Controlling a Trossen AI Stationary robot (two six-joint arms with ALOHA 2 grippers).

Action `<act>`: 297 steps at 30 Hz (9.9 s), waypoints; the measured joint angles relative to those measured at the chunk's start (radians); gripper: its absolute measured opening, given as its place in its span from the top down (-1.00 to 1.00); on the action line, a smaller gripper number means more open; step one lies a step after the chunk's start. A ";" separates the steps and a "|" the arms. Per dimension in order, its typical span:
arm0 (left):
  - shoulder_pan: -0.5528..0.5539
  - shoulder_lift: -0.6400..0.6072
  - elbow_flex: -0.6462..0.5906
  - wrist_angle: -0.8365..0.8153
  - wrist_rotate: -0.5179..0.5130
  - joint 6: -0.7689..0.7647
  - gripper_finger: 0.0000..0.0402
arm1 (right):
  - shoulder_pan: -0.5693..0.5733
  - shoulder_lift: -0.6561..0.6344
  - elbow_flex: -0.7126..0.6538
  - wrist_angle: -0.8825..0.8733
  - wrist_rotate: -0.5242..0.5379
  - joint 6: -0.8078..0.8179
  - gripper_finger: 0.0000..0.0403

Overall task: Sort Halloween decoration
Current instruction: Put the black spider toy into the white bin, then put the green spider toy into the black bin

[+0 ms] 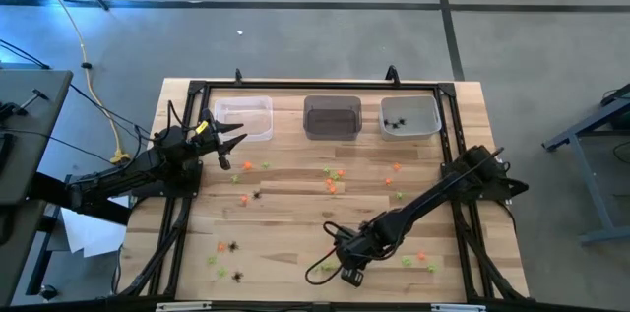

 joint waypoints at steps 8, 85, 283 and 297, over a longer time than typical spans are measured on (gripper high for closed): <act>0.000 0.000 0.000 0.000 0.000 0.000 0.35 | -0.083 -0.112 0.002 -0.338 0.063 -0.065 1.00; 0.000 0.000 0.000 0.000 0.000 0.000 0.35 | -1.295 -0.430 -0.251 -0.537 0.200 -0.801 0.38; 0.000 0.000 0.000 0.001 -0.007 0.000 0.35 | -0.609 -0.150 0.162 -0.325 0.357 -0.560 0.30; 0.000 0.000 0.000 0.001 -0.007 0.000 0.35 | -0.597 0.069 0.160 -0.203 0.243 -0.523 0.30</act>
